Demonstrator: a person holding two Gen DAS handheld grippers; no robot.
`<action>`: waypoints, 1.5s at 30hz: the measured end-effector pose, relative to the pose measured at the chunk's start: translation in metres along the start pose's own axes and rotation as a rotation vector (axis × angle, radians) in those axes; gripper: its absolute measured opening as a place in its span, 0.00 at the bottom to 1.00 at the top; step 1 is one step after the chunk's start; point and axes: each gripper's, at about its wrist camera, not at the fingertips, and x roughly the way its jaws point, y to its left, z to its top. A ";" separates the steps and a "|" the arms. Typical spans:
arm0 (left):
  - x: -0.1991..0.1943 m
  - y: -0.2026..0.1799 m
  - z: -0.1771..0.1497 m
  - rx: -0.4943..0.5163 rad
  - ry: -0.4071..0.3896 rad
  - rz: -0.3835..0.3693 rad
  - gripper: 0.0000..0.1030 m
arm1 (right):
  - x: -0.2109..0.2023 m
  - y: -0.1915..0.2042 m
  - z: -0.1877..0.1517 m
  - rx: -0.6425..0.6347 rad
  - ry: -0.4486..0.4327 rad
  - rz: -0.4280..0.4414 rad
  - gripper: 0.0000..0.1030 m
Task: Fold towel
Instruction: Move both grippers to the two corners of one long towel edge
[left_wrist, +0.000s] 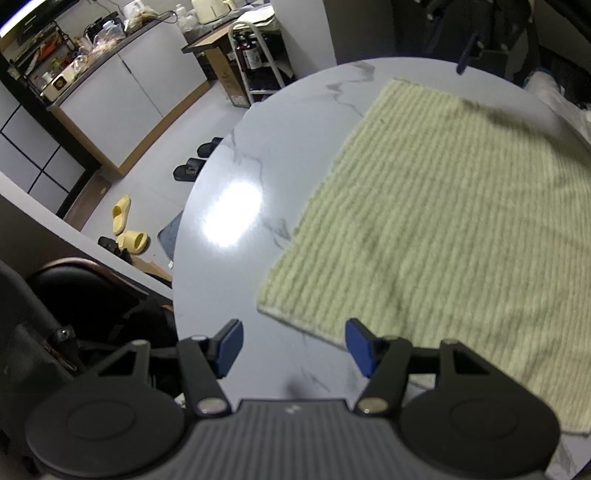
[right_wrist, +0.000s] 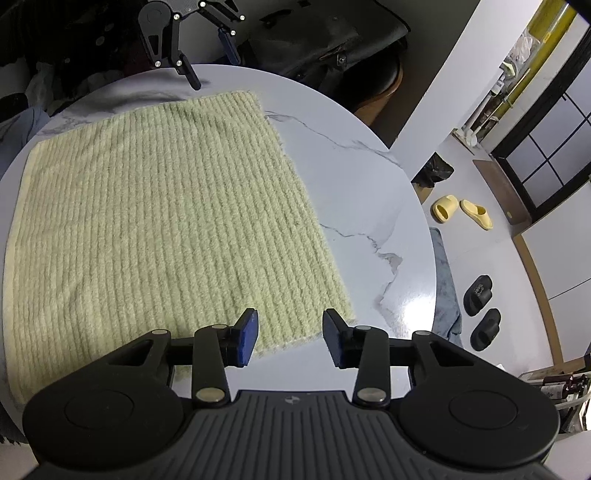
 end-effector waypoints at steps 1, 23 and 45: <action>0.004 0.003 0.002 -0.004 0.005 -0.006 0.63 | 0.001 -0.001 0.000 -0.001 -0.001 0.001 0.42; 0.033 0.023 0.002 -0.041 -0.010 -0.102 0.63 | 0.041 -0.027 0.012 0.012 0.010 0.093 0.42; 0.028 0.026 0.000 -0.052 -0.011 -0.163 0.50 | 0.052 -0.036 -0.001 0.071 0.017 0.149 0.42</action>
